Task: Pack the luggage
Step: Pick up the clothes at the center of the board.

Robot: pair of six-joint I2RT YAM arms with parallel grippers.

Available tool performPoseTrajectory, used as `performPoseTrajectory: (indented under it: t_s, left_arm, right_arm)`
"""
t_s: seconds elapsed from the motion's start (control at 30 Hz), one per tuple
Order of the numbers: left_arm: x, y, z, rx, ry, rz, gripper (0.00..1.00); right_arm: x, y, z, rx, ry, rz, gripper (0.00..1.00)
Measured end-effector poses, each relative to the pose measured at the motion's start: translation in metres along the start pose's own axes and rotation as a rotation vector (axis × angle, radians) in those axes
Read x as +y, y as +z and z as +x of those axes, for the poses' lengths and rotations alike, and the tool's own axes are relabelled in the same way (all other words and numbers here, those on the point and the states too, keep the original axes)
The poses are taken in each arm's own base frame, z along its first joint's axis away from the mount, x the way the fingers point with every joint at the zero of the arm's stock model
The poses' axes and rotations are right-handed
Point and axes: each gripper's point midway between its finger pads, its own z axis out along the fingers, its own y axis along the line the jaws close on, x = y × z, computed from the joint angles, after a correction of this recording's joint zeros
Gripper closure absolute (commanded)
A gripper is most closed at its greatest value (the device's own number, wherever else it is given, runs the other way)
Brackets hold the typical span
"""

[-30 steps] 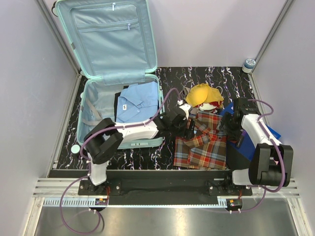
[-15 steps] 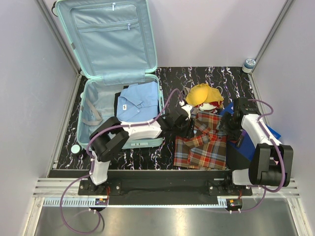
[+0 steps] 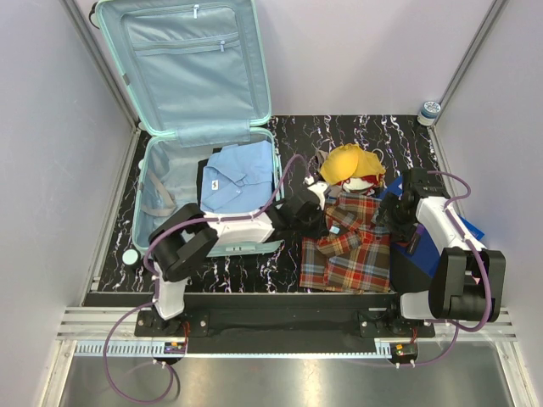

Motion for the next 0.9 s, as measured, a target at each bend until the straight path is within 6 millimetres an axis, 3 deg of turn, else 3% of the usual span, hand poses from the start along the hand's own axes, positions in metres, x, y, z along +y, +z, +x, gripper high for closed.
performPoseTrajectory:
  t_s: [0.37,0.9]
  left_arm:
    - [-0.01,-0.043,-0.008,-0.09,-0.034,0.04,1.0]
    - [0.016,-0.042,0.011,-0.061,-0.057,-0.074,1.0]
  right_arm:
    - [0.001,0.0,0.001,0.004,-0.003,-0.008,0.22]
    - [0.005,0.001,0.003,0.019,-0.01,-0.028,0.25]
